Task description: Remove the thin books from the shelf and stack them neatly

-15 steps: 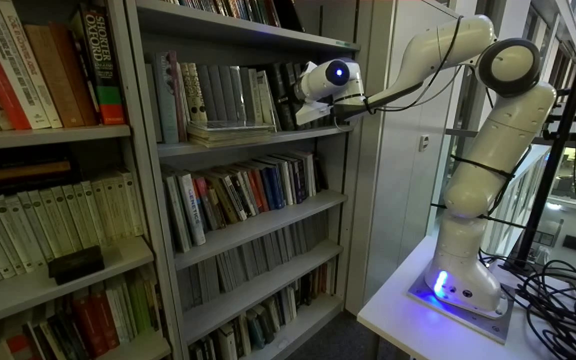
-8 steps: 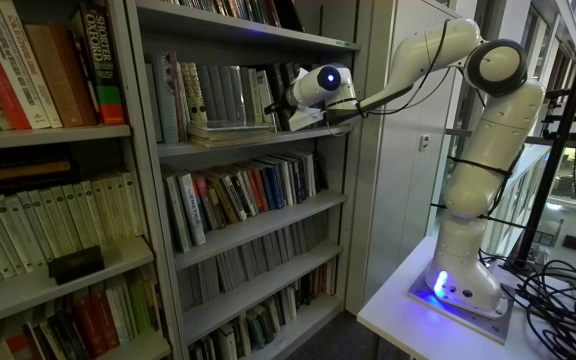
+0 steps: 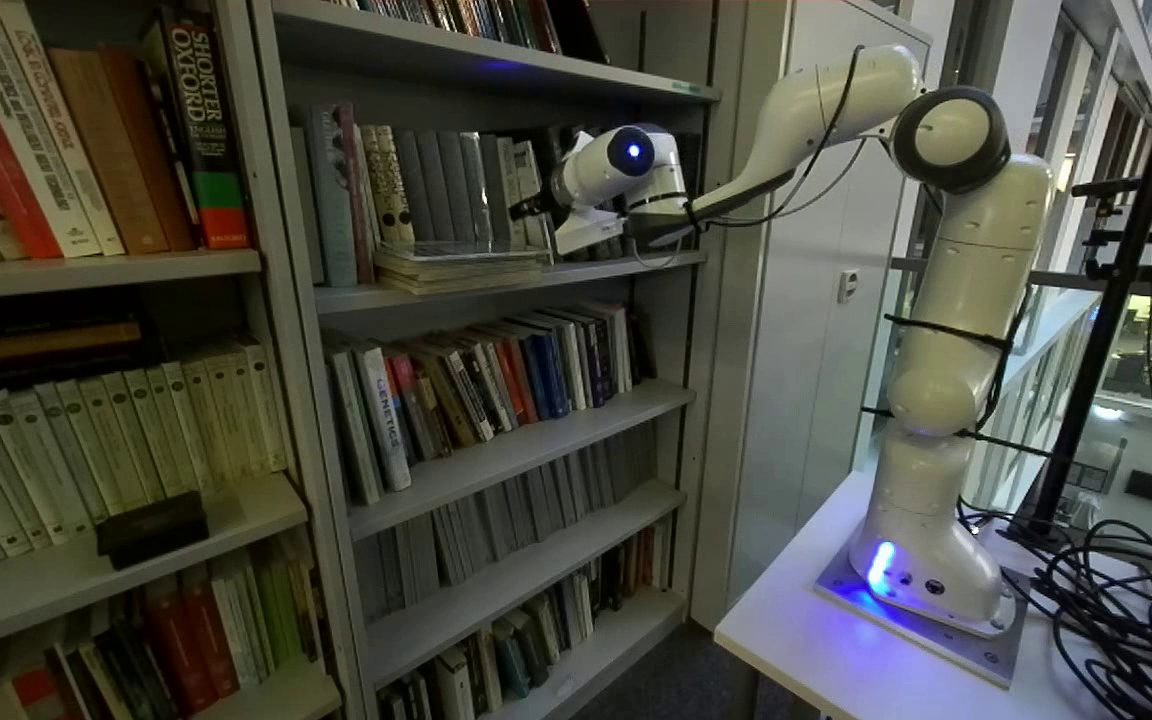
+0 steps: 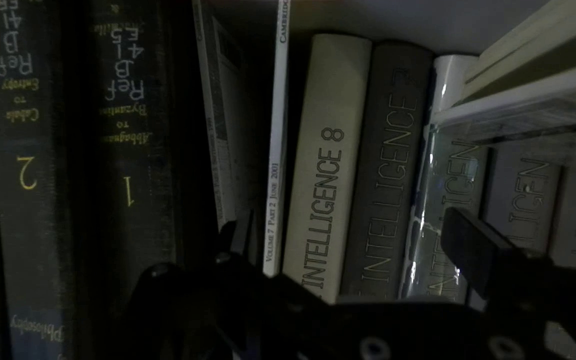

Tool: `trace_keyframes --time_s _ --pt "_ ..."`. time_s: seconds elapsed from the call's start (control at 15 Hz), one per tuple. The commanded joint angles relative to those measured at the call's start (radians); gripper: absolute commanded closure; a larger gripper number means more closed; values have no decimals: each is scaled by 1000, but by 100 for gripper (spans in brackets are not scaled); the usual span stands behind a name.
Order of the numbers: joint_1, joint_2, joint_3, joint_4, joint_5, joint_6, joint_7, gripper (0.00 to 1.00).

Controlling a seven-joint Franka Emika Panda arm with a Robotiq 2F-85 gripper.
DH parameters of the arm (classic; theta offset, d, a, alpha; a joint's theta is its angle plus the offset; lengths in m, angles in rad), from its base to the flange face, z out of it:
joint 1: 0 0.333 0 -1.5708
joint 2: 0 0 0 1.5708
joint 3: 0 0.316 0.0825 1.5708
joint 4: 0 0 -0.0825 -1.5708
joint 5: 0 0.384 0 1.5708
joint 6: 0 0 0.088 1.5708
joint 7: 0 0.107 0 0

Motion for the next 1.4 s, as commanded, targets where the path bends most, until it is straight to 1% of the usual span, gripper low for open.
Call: trace_keyframes --time_s 0.0,0.53,0.6,0.67,0.73,1.07,1.13,1.33 --pt "-1 52 2 75 -25 -25 -25 0" --pt "-9 105 -15 143 -53 -61 -25 0" --pt "-9 109 -17 148 -51 -67 -26 7" --pt "-9 112 -19 152 -51 -72 -27 26" --pt "-9 114 -21 153 -51 -76 -25 32" --pt "-9 109 -27 145 -45 -92 -21 70" --pt "-9 107 -28 143 -42 -92 -22 80" --pt "-9 94 -30 130 -30 -83 -19 99"
